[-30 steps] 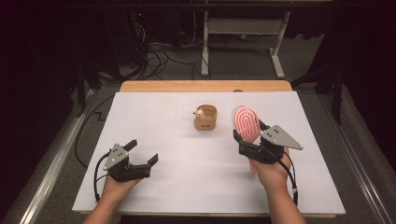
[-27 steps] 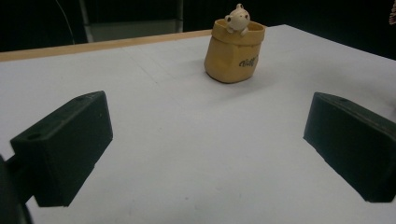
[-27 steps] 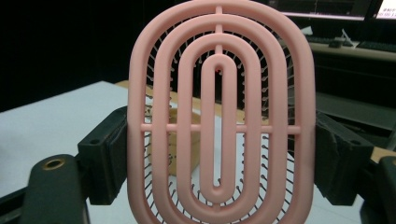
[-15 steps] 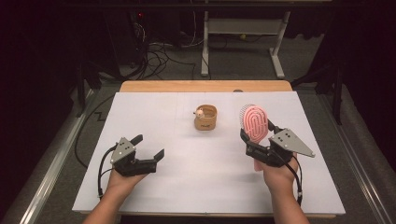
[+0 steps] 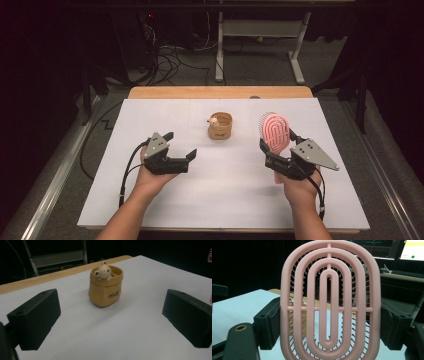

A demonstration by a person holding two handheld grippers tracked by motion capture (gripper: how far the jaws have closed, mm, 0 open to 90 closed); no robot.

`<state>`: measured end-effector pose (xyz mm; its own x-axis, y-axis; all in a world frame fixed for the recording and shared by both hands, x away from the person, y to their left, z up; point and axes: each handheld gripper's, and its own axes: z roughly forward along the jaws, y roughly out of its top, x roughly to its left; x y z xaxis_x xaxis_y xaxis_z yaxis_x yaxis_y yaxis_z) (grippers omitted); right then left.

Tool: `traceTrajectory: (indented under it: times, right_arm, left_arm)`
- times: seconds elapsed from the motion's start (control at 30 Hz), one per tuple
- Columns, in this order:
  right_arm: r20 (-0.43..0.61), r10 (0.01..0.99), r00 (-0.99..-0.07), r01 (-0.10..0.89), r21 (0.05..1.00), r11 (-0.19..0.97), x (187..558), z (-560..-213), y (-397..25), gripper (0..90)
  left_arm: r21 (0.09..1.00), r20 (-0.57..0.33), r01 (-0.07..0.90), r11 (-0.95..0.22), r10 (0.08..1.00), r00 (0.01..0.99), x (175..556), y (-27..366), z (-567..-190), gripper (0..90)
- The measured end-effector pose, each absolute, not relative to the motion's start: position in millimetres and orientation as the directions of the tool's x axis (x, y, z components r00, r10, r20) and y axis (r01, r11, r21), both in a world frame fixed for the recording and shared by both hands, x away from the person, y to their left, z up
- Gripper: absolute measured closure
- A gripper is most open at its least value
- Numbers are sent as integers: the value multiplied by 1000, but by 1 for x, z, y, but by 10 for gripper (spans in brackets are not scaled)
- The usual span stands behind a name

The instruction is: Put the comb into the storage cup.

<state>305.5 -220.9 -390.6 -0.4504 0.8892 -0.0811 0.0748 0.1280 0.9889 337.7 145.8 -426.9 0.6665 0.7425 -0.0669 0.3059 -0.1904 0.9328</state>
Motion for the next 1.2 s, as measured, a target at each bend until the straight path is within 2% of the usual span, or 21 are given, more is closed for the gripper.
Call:
traceTrajectory:
  times: [0.5, 0.7, 1.2]
  right_arm:
    - [-97, 891, -444, 65, 988, 140, 303, -391, -220, 204]
    - [-105, 886, -451, 57, 988, 147, 304, -390, -215, 204]
    - [-161, 859, -485, 1, 983, 184, 316, -382, -175, 204]
  left_arm:
    - [940, -108, 292, -177, 658, 745, 353, 90, -439, 32]
    - [943, -88, 270, -195, 636, 767, 345, 90, -439, 27]
    - [948, -113, 269, -168, 614, 781, 337, 100, -428, 0]
